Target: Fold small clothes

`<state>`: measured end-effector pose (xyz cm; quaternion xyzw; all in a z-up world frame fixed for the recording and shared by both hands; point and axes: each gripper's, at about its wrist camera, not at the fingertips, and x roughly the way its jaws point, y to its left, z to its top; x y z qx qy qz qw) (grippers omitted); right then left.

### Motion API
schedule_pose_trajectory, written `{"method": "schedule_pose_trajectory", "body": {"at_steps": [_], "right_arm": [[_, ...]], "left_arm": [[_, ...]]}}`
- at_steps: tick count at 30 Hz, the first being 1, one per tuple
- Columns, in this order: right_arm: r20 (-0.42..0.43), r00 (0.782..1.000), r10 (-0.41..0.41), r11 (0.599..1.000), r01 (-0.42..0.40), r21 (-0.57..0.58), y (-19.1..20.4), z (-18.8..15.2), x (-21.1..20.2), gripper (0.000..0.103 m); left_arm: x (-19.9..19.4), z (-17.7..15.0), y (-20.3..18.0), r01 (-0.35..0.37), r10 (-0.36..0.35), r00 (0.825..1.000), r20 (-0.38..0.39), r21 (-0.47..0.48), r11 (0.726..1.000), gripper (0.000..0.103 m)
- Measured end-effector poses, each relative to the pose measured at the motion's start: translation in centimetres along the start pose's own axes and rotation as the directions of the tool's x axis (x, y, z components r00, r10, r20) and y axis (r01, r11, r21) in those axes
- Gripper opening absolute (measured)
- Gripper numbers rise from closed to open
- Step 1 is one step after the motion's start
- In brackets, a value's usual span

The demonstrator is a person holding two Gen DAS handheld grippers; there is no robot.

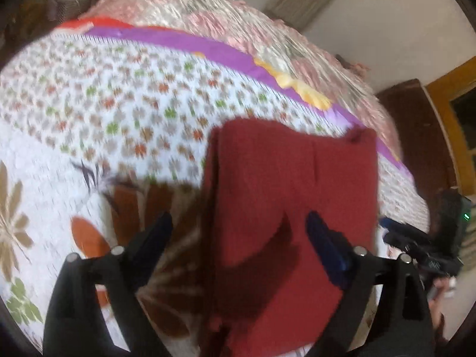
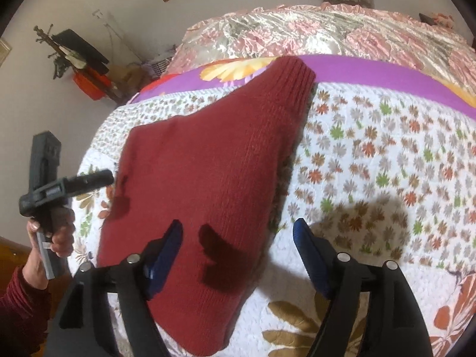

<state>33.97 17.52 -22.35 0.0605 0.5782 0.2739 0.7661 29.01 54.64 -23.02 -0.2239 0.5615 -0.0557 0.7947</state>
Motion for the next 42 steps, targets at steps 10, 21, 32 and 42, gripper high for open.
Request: {"method": "schedule_pose_trajectory", "body": {"at_steps": [10, 21, 32, 42], "right_arm": [[-0.048, 0.997, 0.062, 0.998, -0.061, 0.036, -0.7, -0.5, 2.8, 0.077], [-0.075, 0.993, 0.093, 0.995, -0.090, 0.047, 0.3, 0.4, 6.2, 0.077], [-0.018, 0.982, 0.188, 0.981, -0.187, 0.043, 0.8, -0.3, 3.8, 0.041], [0.024, 0.982, 0.187, 0.982, -0.186, -0.022, -0.5, -4.6, -5.0, 0.041]], "left_arm": [[4.9, 0.0, 0.4, 0.048, -0.045, 0.992, -0.119, 0.020, 0.999, 0.091], [7.2, 0.2, -1.6, 0.152, -0.145, 0.981, -0.126, 0.047, 0.987, 0.062], [4.6, -1.6, -3.3, 0.136, -0.134, 0.991, -0.031, 0.070, 0.988, 0.031], [2.2, -6.6, -9.6, 0.181, -0.180, 0.983, -0.026, 0.065, 0.981, 0.031]]}}
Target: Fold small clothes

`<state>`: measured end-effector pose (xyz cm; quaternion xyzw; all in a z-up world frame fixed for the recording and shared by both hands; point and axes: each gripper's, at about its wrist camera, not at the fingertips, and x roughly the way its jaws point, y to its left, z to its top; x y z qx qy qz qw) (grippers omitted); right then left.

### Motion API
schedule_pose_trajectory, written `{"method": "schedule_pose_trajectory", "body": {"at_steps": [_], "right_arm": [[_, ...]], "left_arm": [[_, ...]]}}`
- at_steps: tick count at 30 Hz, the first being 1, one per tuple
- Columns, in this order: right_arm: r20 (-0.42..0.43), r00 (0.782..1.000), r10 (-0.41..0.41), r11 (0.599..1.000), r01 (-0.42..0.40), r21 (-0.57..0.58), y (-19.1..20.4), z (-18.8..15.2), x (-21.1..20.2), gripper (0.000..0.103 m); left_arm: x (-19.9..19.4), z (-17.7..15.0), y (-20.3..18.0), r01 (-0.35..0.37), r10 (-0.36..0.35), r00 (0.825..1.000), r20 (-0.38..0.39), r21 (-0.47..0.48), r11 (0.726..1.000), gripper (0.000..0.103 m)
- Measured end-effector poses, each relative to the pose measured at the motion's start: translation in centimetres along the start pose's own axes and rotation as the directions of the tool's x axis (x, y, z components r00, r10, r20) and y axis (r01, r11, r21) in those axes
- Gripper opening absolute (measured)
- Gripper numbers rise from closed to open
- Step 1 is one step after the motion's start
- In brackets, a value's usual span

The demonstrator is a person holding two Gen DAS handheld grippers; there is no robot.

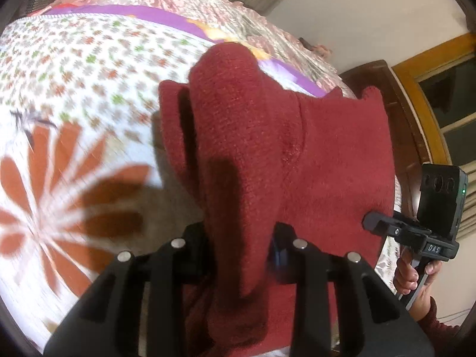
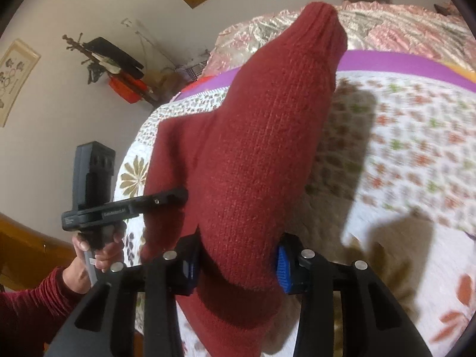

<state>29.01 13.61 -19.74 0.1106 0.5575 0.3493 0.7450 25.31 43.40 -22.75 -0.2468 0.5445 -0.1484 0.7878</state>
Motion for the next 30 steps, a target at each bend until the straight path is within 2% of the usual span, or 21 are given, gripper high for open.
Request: {"method": "schedule_pose_trajectory", "body": {"at_steps": [8, 14, 16, 20, 23, 25, 26, 28, 30], "right_arm": [[0.011, 0.999, -0.047, 0.999, 0.047, 0.008, -3.4, -5.2, -9.7, 0.041], [0.014, 0.994, -0.106, 0.993, 0.105, 0.051, -7.8, -9.0, -16.2, 0.041], [0.001, 0.993, -0.121, 0.990, 0.121, 0.068, -10.2, -9.9, -17.5, 0.042], [-0.031, 0.991, -0.129, 0.985, 0.132, 0.109, -14.8, -10.8, -17.2, 0.042], [-0.071, 0.988, -0.140, 0.977, 0.149, 0.150, -18.9, -11.5, -15.3, 0.043], [-0.102, 0.983, -0.151, 0.965, 0.169, 0.200, -22.0, -12.1, -13.1, 0.045], [-0.099, 0.985, -0.140, 0.963, 0.159, 0.220, -22.6, -12.2, -12.5, 0.046], [-0.079, 0.992, -0.095, 0.957, 0.112, 0.268, -24.2, -12.6, -11.8, 0.049], [-0.055, 0.995, -0.083, 0.962, 0.095, 0.257, -24.1, -12.9, -12.1, 0.051]], "left_arm": [[1.4, -5.7, -10.4, 0.035, -0.033, 0.999, -0.041, 0.054, 0.998, 0.031], [5.6, -9.0, -18.9, 0.040, -0.030, 0.995, -0.091, 0.114, 0.993, 0.031], [7.4, -9.4, -20.3, 0.038, -0.025, 0.994, -0.107, 0.121, 0.992, 0.031], [11.2, -10.2, -21.9, 0.011, 0.004, 0.992, -0.124, 0.119, 0.993, 0.032], [14.4, -10.8, -21.9, -0.066, 0.081, 0.990, -0.113, 0.134, 0.989, 0.034], [16.2, -11.3, -21.2, -0.125, 0.138, 0.986, -0.091, 0.134, 0.983, 0.040], [16.9, -11.3, -20.8, -0.132, 0.145, 0.985, -0.091, 0.131, 0.983, 0.047], [17.8, -11.5, -20.0, -0.149, 0.157, 0.984, -0.080, 0.104, 0.983, 0.055], [17.7, -11.8, -20.0, -0.160, 0.166, 0.984, -0.065, 0.087, 0.983, 0.059]]}}
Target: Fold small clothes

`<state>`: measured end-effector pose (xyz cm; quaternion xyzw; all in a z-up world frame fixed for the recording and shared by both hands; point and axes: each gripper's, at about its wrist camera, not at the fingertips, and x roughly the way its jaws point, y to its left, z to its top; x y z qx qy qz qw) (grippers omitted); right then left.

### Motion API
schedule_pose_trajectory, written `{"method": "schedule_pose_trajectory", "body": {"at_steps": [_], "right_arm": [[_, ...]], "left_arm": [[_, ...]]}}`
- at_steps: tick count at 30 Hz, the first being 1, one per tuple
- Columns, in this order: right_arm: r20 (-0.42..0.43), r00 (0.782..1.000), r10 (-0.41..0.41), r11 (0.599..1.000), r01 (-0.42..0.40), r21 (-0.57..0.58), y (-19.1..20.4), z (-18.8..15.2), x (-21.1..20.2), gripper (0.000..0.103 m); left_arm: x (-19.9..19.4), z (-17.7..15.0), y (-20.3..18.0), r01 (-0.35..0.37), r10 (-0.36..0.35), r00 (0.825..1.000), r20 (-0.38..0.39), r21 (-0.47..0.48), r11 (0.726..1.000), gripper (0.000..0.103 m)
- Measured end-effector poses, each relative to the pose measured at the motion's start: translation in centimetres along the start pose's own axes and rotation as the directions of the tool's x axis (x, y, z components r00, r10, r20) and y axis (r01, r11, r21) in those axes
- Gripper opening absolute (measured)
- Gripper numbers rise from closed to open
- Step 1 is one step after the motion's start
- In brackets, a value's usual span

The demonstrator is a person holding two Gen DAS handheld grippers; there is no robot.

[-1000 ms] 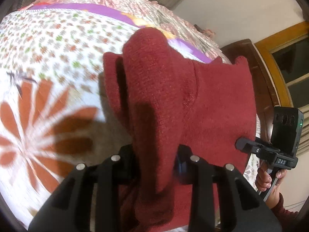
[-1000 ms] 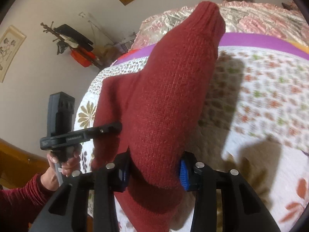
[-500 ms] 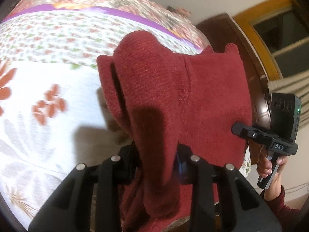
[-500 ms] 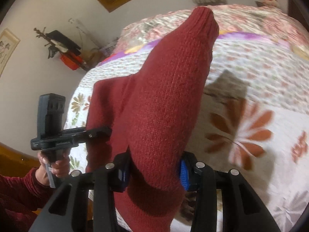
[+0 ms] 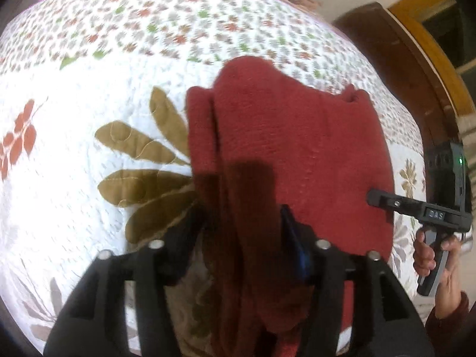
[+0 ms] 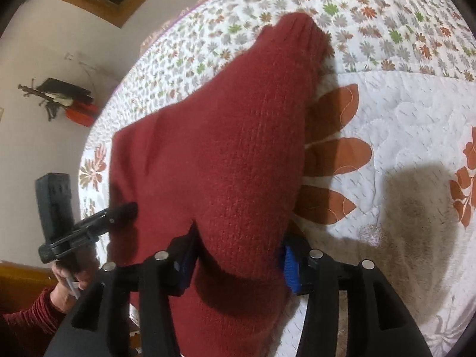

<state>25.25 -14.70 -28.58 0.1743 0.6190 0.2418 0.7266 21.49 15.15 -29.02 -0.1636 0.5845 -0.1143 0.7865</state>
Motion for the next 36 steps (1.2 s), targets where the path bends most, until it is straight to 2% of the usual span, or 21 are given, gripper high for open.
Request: {"method": "schedule_pose_trajectory", "body": {"at_steps": [4, 6, 9, 14, 20, 23, 24, 28, 32, 34, 36], "right_arm": [[0.025, 0.999, -0.031, 0.999, 0.032, -0.033, 0.5, -1.4, -2.2, 0.066], [0.044, 0.999, -0.008, 1.000, 0.010, -0.030, 0.2, -2.6, -3.7, 0.071], [0.033, 0.999, 0.033, 0.999, -0.033, -0.016, -0.1, -4.7, -4.8, 0.071], [-0.019, 1.000, 0.024, 1.000, -0.024, -0.004, -0.6, -9.3, -4.0, 0.072], [-0.073, 0.997, 0.009, 1.000, -0.010, -0.012, -0.8, -11.3, -1.7, 0.070], [-0.103, 0.995, -0.008, 1.000, 0.006, -0.022, -0.5, -11.6, -0.6, 0.057], [-0.109, 0.994, -0.005, 1.000, 0.002, -0.021, -0.4, -11.7, -0.4, 0.045], [-0.107, 0.994, -0.010, 0.999, 0.007, -0.033, 0.1, -11.8, -1.0, 0.023], [-0.058, 0.998, 0.034, 0.999, -0.035, -0.029, 0.2, -11.9, -4.4, 0.019], [-0.049, 0.999, 0.012, 0.999, -0.015, -0.047, 0.4, -11.7, -5.3, 0.019], [-0.079, 0.996, -0.038, 0.997, 0.033, -0.068, 0.6, -11.8, -4.2, 0.019]], "left_arm": [[-2.7, -0.9, -1.0, -0.056, 0.056, 0.998, 0.021, 0.015, 0.998, 0.060], [-4.8, -1.7, -1.7, -0.079, 0.078, 0.996, 0.039, 0.036, 0.996, 0.062], [-7.2, -3.6, -3.2, -0.074, 0.070, 0.996, 0.057, 0.073, 0.995, 0.073], [-7.4, -6.5, -4.2, -0.140, 0.135, 0.989, 0.053, 0.101, 0.985, 0.073], [-4.9, -7.8, -2.8, -0.202, 0.201, 0.979, 0.012, 0.043, 0.978, 0.072], [-4.1, -8.3, -2.4, -0.226, 0.226, 0.974, 0.004, 0.040, 0.973, 0.071], [-3.9, -8.4, -2.2, -0.225, 0.226, 0.974, -0.002, 0.033, 0.974, 0.070], [-3.6, -8.4, -2.3, -0.215, 0.216, 0.976, -0.011, 0.014, 0.976, 0.061], [-4.2, -8.7, -3.4, -0.239, 0.239, 0.971, 0.006, 0.049, 0.970, 0.062], [-4.0, -8.9, -3.5, -0.249, 0.249, 0.969, 0.010, 0.063, 0.967, 0.063], [-3.4, -9.1, -3.0, -0.260, 0.260, 0.965, -0.005, 0.049, 0.964, 0.063]]}}
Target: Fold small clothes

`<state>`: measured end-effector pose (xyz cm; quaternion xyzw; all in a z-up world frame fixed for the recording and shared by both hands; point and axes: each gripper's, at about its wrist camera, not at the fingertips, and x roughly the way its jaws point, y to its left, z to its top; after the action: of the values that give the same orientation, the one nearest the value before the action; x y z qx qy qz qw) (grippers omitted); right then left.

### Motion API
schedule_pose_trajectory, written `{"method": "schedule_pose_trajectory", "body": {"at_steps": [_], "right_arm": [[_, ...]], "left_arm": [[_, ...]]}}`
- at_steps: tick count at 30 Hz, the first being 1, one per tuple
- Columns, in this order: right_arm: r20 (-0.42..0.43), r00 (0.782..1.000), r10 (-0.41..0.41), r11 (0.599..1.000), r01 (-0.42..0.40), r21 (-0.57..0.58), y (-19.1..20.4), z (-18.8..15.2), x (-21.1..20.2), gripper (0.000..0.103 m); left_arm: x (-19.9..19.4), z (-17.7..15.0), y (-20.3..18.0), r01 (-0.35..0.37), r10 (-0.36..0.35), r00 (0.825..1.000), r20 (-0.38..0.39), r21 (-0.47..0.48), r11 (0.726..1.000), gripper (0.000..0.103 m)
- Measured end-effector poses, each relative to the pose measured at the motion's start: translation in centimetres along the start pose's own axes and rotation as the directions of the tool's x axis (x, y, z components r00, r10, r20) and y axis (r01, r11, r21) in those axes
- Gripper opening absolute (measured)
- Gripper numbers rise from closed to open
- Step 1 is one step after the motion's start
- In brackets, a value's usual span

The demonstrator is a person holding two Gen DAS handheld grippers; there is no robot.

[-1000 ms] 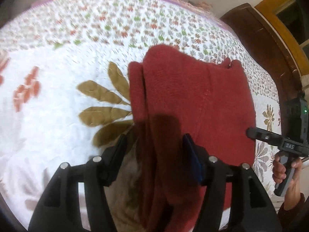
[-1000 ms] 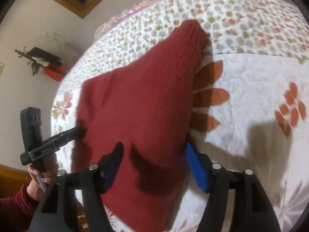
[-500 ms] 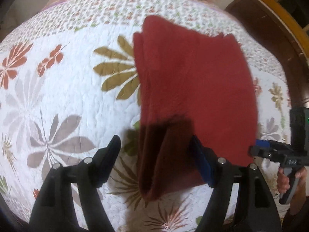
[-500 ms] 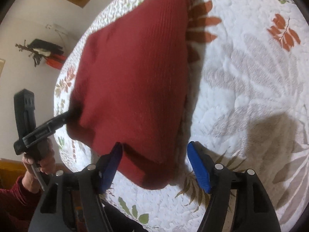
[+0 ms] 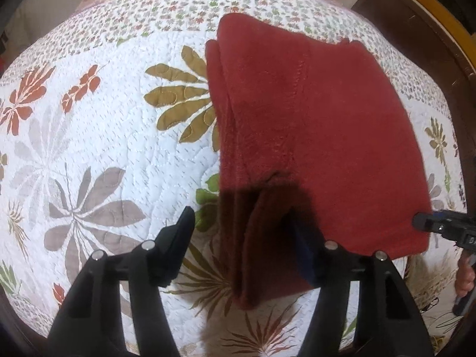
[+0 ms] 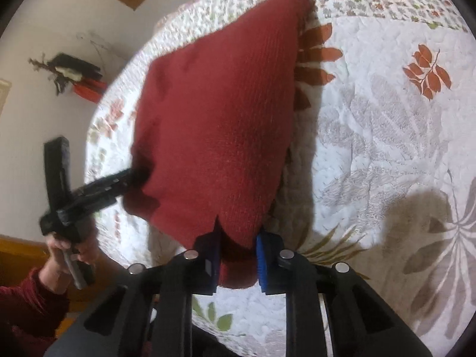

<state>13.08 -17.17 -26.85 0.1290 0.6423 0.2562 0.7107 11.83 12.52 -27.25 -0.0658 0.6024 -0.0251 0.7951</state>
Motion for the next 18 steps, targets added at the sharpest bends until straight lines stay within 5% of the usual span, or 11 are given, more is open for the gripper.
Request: {"method": "schedule_pose_trajectory", "body": {"at_steps": [8, 14, 18], "right_arm": [[-0.034, 0.994, -0.106, 0.994, 0.106, 0.010, 0.2, 0.3, 4.3, 0.022], [-0.013, 0.987, -0.163, 0.987, 0.163, 0.002, 2.3, 0.1, 5.2, 0.027], [0.013, 0.981, -0.196, 0.980, 0.195, 0.031, 2.7, -0.1, 3.7, 0.045]], "left_arm": [[2.6, -0.6, 1.3, -0.015, 0.015, 1.000, -0.014, -0.020, 1.000, 0.077], [1.6, -0.8, 0.3, -0.061, 0.060, 0.998, 0.011, 0.018, 0.998, 0.078], [0.0, -0.9, -0.4, -0.090, 0.090, 0.996, 0.014, 0.041, 0.995, 0.079]]}}
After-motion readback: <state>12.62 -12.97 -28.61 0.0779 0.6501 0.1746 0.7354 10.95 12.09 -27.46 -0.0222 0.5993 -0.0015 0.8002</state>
